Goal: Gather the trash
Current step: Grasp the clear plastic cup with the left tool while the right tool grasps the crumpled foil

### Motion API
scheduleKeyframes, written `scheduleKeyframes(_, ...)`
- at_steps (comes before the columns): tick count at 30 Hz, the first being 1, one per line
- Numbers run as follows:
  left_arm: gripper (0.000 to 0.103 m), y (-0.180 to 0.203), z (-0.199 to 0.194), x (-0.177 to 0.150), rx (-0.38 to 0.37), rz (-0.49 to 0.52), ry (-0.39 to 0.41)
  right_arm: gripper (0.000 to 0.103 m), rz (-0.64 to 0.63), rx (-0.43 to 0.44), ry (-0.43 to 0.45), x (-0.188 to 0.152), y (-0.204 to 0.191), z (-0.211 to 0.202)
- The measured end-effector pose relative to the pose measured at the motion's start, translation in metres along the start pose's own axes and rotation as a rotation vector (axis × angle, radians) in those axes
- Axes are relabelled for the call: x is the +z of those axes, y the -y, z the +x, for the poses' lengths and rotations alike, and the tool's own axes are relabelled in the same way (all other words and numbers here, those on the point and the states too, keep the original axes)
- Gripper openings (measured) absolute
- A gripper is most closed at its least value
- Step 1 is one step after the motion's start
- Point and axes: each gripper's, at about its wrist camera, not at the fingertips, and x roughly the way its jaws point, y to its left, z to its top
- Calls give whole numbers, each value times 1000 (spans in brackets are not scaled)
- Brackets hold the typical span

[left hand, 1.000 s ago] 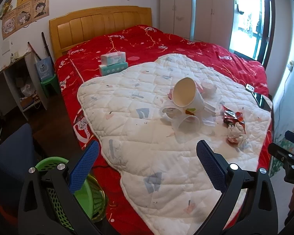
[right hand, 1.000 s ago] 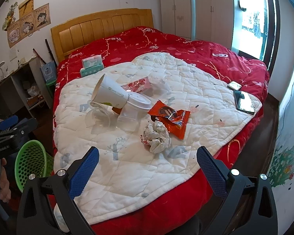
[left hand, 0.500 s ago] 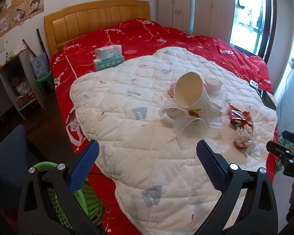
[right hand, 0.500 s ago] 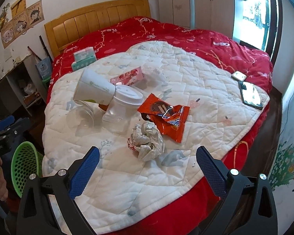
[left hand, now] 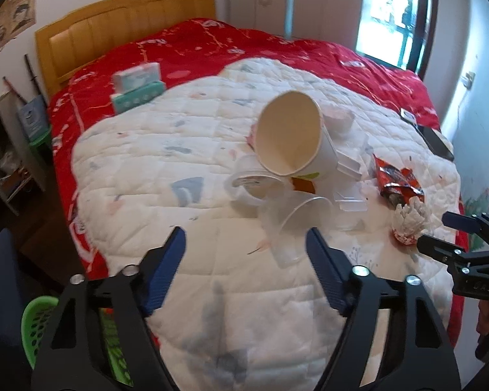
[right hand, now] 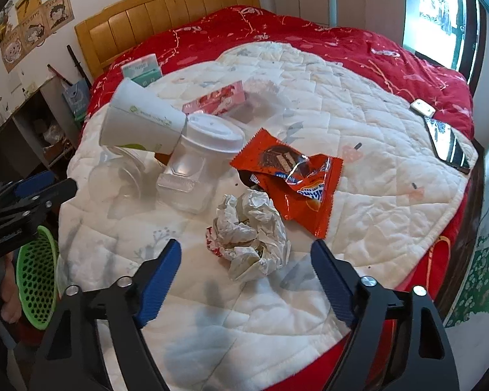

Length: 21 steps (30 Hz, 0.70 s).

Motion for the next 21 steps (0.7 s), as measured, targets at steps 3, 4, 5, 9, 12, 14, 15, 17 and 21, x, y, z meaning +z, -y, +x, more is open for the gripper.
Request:
scheduleKeyframes(3,56,1,17,1,-31,-9,-34,72,8,6,-16,1,4,10)
scheduleKeyframes(4,53,1,23,2,-43,-16,-45,71,9,8,-21,2,4,14)
scheduleKeyframes(5,52,1,28,2,-50,-20,-49,71,8,8,-24,3,5,16)
scheduleKeyframes(9,31,4,44,2,-83,-24,-69,62,-9,10,-43,3,2,27)
scheduleKeyframes(12,13,6,49,1,-114,-35,-75,55,-20,4,-41,3,0,29)
scheduleKeyframes(14,8,7,49,0,-114,-31,-69,52,-28,0,-30,3,-2,27)
scheduleKeyframes(15,6,7,48,0,-115,-32,-67,52,-26,2,-26,3,-2,25)
scheduleKeyframes(17,3,5,44,-1,-128,-42,-62,51,-25,2,-13,3,-4,20)
scheduleKeyframes(21,2,0,28,-3,-135,-65,-45,50,-28,10,13,0,-8,4)
